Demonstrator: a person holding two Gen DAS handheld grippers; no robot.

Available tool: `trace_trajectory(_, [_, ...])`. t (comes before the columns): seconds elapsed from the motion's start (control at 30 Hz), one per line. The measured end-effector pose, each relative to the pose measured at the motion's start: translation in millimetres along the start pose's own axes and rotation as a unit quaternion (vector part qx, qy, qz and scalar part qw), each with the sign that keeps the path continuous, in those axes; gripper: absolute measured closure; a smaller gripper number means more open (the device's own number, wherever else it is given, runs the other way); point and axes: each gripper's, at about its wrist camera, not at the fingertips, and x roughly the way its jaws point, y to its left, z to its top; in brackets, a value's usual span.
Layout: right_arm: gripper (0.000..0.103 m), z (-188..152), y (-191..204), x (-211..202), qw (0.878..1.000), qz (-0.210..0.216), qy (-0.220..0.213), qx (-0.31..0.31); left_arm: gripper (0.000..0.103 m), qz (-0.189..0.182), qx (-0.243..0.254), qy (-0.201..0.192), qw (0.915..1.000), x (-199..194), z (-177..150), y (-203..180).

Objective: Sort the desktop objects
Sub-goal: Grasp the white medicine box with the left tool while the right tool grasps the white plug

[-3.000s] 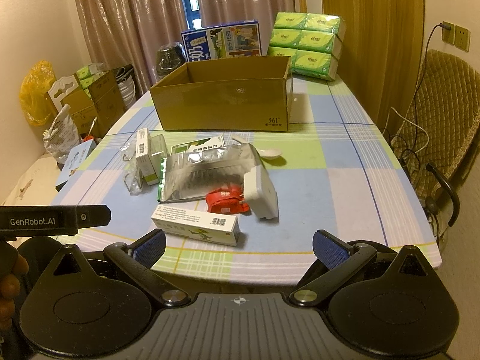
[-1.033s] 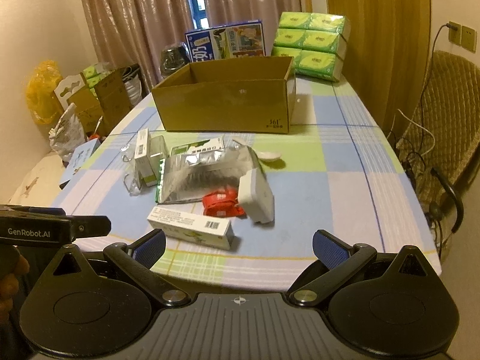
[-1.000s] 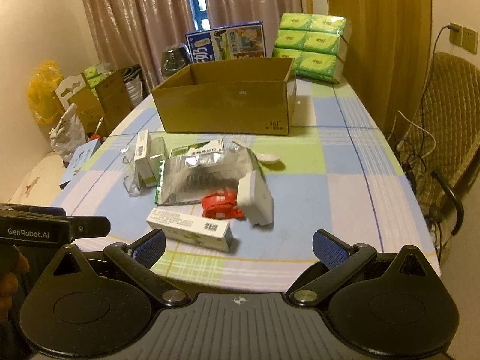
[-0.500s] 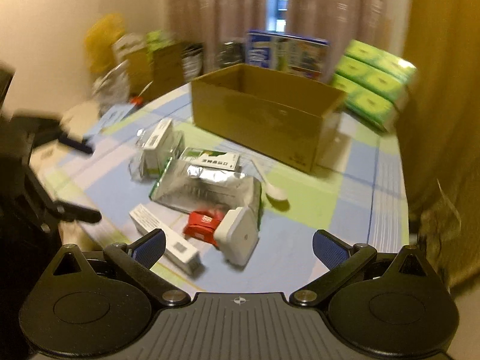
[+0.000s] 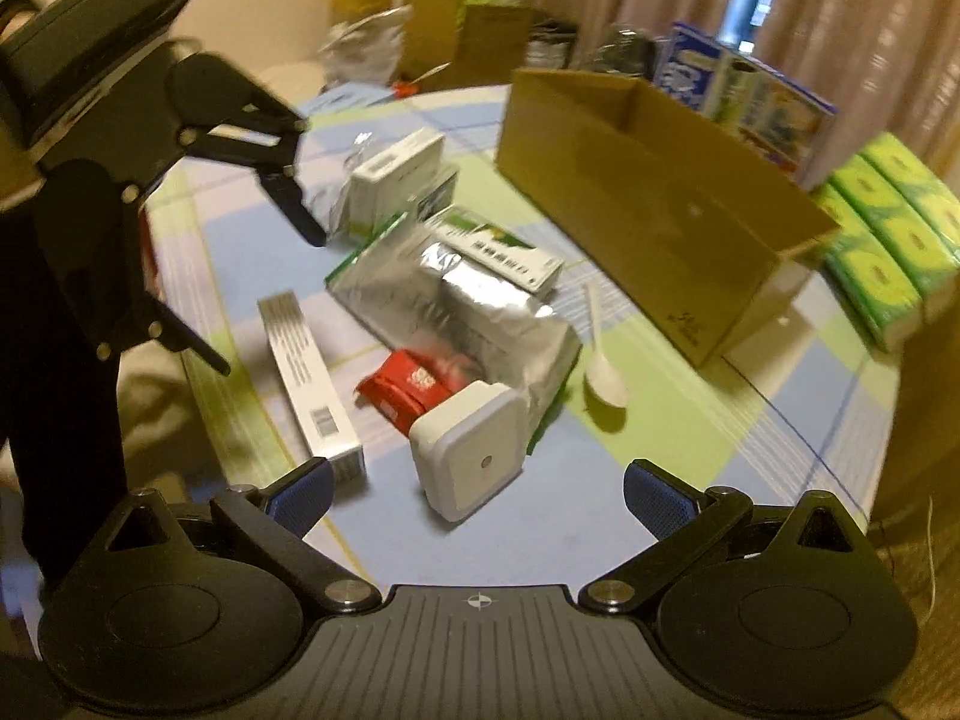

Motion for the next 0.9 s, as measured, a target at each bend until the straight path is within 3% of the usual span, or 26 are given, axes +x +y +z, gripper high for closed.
trace_trajectory(0.07, [0.011,1.4,-2.6,10.6,1.0,0.012,0.01,-0.022,0.027,-0.014,0.011,0.007,0.9998,10.9,0.4,2.0])
trace_trajectory(0.17, [0.015,2.5,-6.6,26.7,0.998,0.031,0.025,-0.053,0.036,-0.035,0.023,0.018,0.999,25.1,0.5,5.0])
trace_trajectory(0.63, [0.017,11.5,-19.8,86.1,0.985,0.091,0.059,-0.133,0.06,-0.087,0.015,0.02,0.9959,50.8,-1.8,21.6])
trace_trajectory(0.83, [0.04,12.1,-21.4,103.0,0.979,0.116,0.079,-0.146,0.069,-0.092,0.001,0.024,0.9954,56.3,-7.1,23.4])
trace_trajectory(0.9, [0.041,12.3,-23.0,103.5,0.981,0.117,0.078,-0.133,0.075,-0.093,-0.011,0.024,0.9953,55.3,-8.1,25.7])
